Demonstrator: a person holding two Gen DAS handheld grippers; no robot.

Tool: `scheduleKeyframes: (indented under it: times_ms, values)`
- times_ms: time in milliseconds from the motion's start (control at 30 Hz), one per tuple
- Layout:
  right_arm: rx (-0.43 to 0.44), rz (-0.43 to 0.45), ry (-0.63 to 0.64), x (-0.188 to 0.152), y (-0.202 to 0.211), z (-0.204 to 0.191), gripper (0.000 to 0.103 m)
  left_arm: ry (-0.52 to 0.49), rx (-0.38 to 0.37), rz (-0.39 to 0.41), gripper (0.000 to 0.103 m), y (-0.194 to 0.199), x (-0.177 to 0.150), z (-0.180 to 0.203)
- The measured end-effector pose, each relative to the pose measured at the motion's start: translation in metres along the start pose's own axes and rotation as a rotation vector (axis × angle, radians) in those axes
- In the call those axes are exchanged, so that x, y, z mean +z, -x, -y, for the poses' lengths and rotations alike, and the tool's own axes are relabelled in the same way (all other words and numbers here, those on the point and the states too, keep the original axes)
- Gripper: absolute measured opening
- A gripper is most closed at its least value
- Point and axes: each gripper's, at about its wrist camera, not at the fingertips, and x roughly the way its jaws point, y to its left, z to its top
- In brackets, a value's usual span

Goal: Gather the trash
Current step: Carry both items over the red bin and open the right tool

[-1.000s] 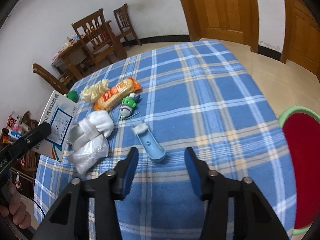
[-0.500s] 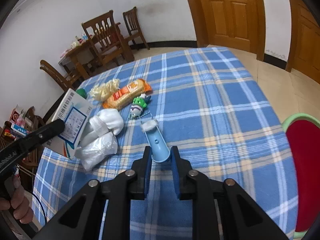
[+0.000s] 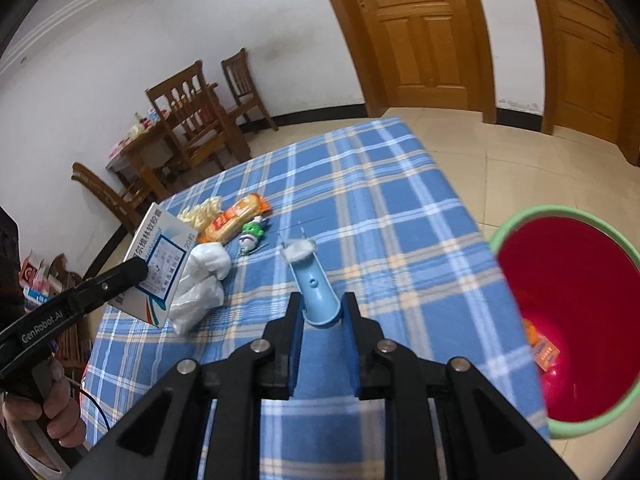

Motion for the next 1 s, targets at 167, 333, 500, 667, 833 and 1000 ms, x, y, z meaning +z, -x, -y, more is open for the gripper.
scheduleKeyframes:
  times_ms: [167,333,500,667,833,1000]
  values:
    - [-0.04,0.032,-0.043,-0.004,0.021,0.018,0.021,-0.032,-0.033,-0.014,0.018,-0.005,0.0,0.02]
    - [-0.086,0.052,-0.092,-0.008,0.038,0.039,0.021,-0.075,-0.068,-0.044,0.019,-0.015,-0.001,0.044]
    - [-0.147,0.071,-0.149,-0.011,0.052,0.064,0.021,-0.13,-0.101,-0.068,0.018,-0.028,-0.001,0.072]
    - [-0.198,0.083,-0.203,-0.015,0.064,0.09,0.021,-0.189,-0.13,-0.092,0.018,-0.043,-0.002,0.1]
    - [-0.241,0.092,-0.244,-0.02,0.071,0.111,0.021,-0.236,-0.161,-0.124,0.018,-0.059,-0.003,0.125]
    - [-0.273,0.089,-0.282,-0.025,0.073,0.13,0.021,-0.286,-0.186,-0.15,0.018,-0.077,-0.004,0.149]
